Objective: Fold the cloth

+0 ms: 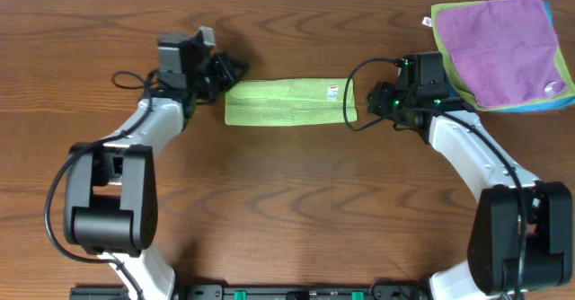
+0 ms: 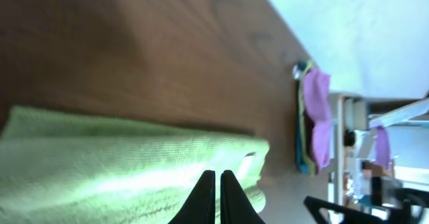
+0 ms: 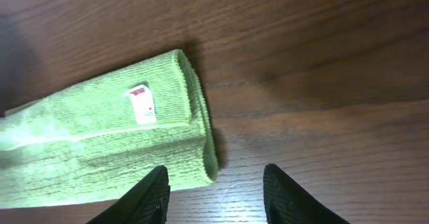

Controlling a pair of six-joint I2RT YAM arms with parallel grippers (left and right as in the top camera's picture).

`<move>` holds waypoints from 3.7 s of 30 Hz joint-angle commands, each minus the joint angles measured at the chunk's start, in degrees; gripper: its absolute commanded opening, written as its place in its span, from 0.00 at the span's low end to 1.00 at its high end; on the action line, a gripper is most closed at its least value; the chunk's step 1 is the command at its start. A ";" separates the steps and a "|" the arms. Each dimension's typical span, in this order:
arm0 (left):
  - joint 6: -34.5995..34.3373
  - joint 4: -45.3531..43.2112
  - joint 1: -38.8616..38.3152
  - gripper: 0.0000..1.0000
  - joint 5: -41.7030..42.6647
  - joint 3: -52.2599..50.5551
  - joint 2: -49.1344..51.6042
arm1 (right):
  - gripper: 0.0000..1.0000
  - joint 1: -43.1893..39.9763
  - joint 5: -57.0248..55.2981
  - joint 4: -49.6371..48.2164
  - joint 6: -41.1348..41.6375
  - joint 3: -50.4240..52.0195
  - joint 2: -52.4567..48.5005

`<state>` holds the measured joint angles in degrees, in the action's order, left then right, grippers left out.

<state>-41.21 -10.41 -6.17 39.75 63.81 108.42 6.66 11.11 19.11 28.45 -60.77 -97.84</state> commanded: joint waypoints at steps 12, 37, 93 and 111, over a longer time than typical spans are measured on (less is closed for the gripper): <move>5.49 5.92 -4.04 0.06 -12.20 1.03 6.49 | 0.52 -0.17 1.81 0.28 9.35 0.98 0.20; 5.49 7.87 -4.04 0.06 -17.22 1.03 8.48 | 0.52 1.03 4.92 -17.75 13.75 3.58 -11.26; 5.46 8.90 -3.54 0.05 -14.67 1.51 8.46 | 0.01 7.39 7.56 -34.10 14.14 3.37 -9.70; 5.49 8.87 -3.52 0.06 -13.99 1.77 8.46 | 0.01 17.62 2.12 -34.45 14.32 -2.69 -8.24</move>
<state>-37.01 -1.87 -9.96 25.15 64.05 115.94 22.74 15.59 -15.49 43.20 -60.47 -107.28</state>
